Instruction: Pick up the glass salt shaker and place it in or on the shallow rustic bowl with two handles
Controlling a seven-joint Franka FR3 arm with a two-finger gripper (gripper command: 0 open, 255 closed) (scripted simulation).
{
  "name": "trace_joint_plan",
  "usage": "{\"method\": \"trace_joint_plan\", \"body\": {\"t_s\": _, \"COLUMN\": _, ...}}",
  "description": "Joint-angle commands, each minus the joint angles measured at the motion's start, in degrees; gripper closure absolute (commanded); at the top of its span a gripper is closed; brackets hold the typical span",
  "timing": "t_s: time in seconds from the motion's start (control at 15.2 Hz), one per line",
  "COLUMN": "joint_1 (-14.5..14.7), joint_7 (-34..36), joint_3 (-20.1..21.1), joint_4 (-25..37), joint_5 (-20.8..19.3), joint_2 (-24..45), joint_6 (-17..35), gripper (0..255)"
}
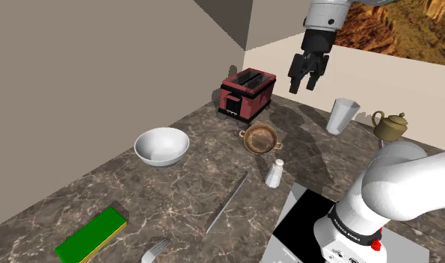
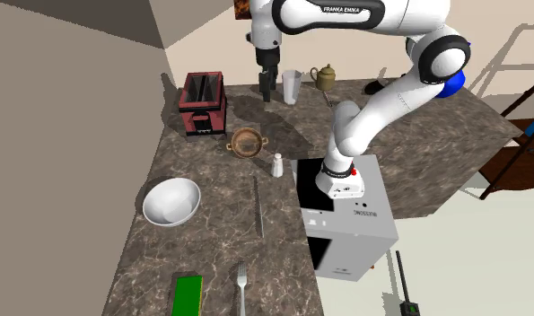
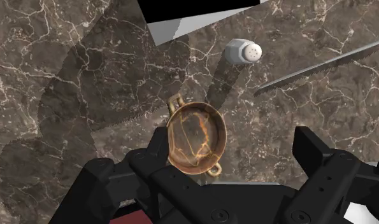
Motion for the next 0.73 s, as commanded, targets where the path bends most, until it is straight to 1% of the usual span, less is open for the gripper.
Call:
{"method": "trace_joint_plan", "body": {"t_s": 0.0, "joint_1": 0.0, "joint_7": 0.0, "joint_3": 0.0, "joint_4": 0.0, "joint_5": 0.0, "joint_2": 0.0, "joint_6": 0.0, "gripper": 0}}
{"method": "trace_joint_plan", "body": {"t_s": 0.33, "joint_1": 0.7, "joint_7": 2.5, "joint_3": 2.9, "joint_4": -11.4, "joint_5": 1.4, "joint_2": -4.5, "joint_6": 7.1, "gripper": 0}}
{"method": "trace_joint_plan", "body": {"t_s": 0.66, "joint_1": 2.1, "joint_7": 5.1, "joint_3": 6.2, "joint_4": -21.7, "joint_5": 3.5, "joint_2": -7.5, "joint_6": 14.4, "gripper": 0}}
